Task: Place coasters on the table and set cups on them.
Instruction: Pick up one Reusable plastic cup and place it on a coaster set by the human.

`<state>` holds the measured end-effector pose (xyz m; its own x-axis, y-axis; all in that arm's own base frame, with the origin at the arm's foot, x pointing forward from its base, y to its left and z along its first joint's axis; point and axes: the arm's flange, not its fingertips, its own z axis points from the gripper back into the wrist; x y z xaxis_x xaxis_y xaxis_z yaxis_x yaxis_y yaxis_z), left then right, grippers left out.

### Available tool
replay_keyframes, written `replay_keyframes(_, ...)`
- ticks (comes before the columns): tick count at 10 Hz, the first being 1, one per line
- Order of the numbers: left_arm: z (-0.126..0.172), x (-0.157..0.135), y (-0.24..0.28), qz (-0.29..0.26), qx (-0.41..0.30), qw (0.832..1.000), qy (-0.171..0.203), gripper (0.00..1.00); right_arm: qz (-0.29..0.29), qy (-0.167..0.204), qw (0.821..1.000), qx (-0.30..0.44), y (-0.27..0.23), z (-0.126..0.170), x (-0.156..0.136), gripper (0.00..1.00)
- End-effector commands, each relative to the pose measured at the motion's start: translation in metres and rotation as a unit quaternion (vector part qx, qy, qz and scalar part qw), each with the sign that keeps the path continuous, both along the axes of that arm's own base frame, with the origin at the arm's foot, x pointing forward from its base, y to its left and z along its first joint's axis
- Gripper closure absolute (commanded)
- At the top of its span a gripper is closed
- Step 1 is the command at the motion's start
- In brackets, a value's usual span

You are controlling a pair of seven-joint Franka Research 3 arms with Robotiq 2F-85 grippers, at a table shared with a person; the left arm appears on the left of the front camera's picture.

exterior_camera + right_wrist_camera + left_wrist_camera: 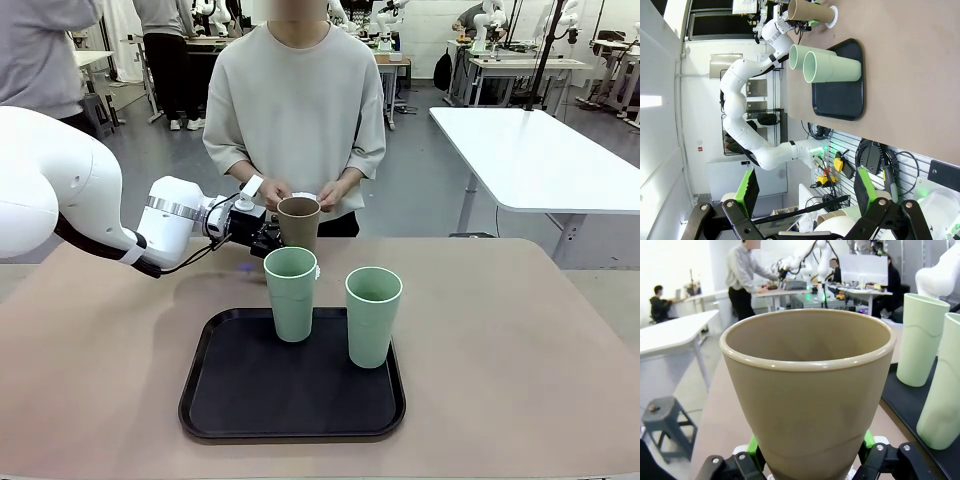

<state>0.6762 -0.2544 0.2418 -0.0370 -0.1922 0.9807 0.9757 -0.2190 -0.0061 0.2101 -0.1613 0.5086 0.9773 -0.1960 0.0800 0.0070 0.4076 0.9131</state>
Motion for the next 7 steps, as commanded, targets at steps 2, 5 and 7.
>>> replay_keyframes(2,0.0023,0.0105,-0.0030,-0.010,0.001,1.000,0.011,0.16,-0.001,-0.005,1.000,0.011,0.0003,0.0011,0.0017,0.00)
replay_keyframes(5,0.0002,0.0093,-0.0024,-0.021,0.004,1.000,0.012,0.00,-0.001,-0.005,1.000,0.011,0.0003,0.0011,0.0017,0.00)
replay_keyframes(7,-0.0005,0.0085,-0.0020,-0.024,0.007,1.000,0.016,0.00,-0.001,-0.005,1.000,0.011,0.0003,0.0011,0.0017,0.00)
